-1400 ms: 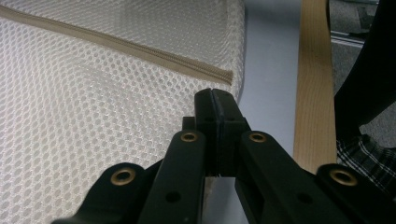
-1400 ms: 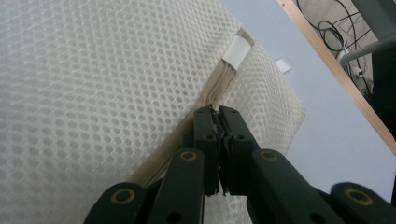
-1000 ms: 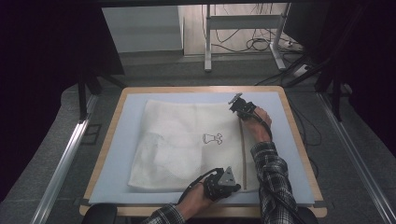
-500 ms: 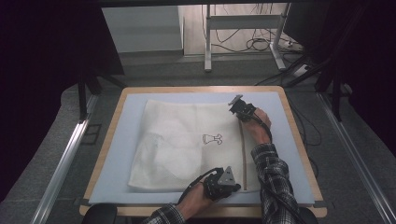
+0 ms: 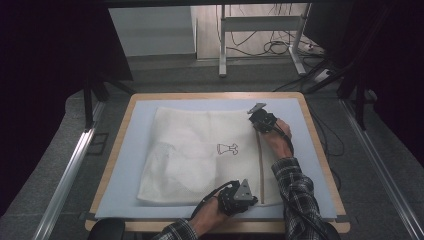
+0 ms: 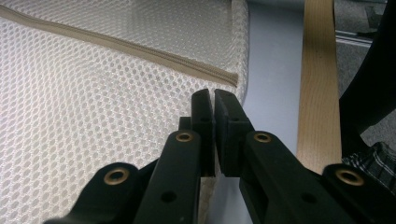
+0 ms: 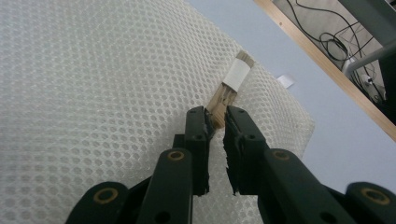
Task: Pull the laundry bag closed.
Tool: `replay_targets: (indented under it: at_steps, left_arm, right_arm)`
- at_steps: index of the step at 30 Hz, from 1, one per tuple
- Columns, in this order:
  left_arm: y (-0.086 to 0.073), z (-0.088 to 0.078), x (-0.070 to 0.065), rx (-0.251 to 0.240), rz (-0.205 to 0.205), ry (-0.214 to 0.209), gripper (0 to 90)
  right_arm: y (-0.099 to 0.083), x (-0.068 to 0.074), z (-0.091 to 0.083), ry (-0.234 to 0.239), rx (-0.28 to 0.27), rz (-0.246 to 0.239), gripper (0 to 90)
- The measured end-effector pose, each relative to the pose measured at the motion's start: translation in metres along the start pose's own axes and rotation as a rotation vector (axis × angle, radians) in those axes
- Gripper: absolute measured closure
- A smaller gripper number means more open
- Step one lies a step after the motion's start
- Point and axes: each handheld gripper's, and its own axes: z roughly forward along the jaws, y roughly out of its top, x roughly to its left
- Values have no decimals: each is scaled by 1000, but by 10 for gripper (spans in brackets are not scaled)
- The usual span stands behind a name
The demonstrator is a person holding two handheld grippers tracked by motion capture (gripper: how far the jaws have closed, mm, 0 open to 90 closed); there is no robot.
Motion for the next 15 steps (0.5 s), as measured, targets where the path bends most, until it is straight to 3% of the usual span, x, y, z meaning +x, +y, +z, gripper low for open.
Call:
replay_targets:
  at_steps: [15]
  left_arm:
    - [0, 0, -3, -2, 5, 47, 797]
  right_arm:
    - [-3, 7, -14, 63, -49, 36, 659]
